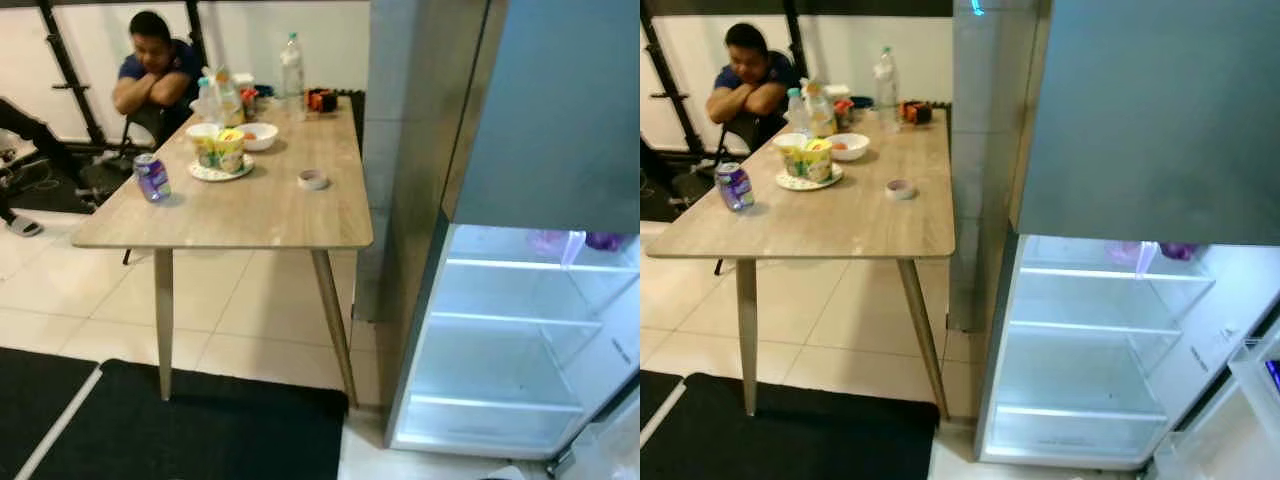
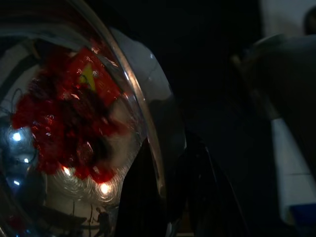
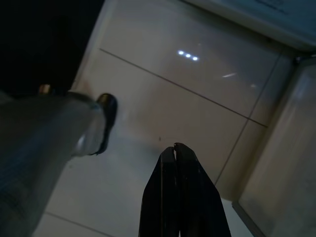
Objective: Restocking fridge
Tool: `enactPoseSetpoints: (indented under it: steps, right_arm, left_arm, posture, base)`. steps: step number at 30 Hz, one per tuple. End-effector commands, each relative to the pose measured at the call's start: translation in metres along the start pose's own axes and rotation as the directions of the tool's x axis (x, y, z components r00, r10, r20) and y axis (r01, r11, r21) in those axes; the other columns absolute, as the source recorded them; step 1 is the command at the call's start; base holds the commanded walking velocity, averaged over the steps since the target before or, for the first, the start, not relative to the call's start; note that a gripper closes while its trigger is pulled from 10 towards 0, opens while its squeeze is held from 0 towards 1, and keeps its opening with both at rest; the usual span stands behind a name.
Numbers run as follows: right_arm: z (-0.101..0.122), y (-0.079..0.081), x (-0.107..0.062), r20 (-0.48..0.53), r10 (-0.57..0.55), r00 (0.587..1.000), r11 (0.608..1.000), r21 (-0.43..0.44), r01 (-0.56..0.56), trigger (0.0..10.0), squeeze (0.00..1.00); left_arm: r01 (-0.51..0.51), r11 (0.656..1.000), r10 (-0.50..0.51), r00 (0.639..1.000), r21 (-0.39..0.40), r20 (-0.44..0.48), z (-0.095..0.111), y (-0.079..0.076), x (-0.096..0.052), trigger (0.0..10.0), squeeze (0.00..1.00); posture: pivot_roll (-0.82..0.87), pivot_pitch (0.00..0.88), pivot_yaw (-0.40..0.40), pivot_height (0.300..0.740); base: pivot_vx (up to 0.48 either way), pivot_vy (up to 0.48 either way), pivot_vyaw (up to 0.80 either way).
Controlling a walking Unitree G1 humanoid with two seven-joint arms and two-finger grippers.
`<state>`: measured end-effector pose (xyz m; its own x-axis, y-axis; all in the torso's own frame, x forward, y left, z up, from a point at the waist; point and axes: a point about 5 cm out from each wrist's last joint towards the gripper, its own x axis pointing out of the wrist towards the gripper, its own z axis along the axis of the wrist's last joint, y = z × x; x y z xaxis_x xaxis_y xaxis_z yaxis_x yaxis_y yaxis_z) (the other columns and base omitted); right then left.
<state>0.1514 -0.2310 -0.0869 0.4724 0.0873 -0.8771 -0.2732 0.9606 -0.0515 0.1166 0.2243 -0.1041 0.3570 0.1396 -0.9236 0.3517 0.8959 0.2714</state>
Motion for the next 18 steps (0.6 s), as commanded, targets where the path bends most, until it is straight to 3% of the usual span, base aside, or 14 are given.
enactPoseSetpoints:
  steps: [1,18]
  right_arm:
    - [-0.0045,-0.0023,-0.0015,-0.011,-0.010,1.000,1.000,0.012,0.010,10.0,0.00]
    - [0.0000,-0.0018,-0.0002,-0.008,-0.011,1.000,1.000,0.000,0.011,10.0,0.00]
  left_arm:
    - [-0.007,1.000,0.007,1.000,0.006,0.004,0.0008,0.0022,0.0000,10.0,0.00]
    - [0.000,1.000,0.000,1.000,0.015,0.021,0.0063,0.0022,0.0004,10.0,0.00]
  posture:
    - [-0.08,0.016,-0.003,0.740]
    - [-0.08,0.006,-0.002,0.740]
  base:
    - [0.000,-0.469,0.00]
    - [0.000,-0.433,0.00]
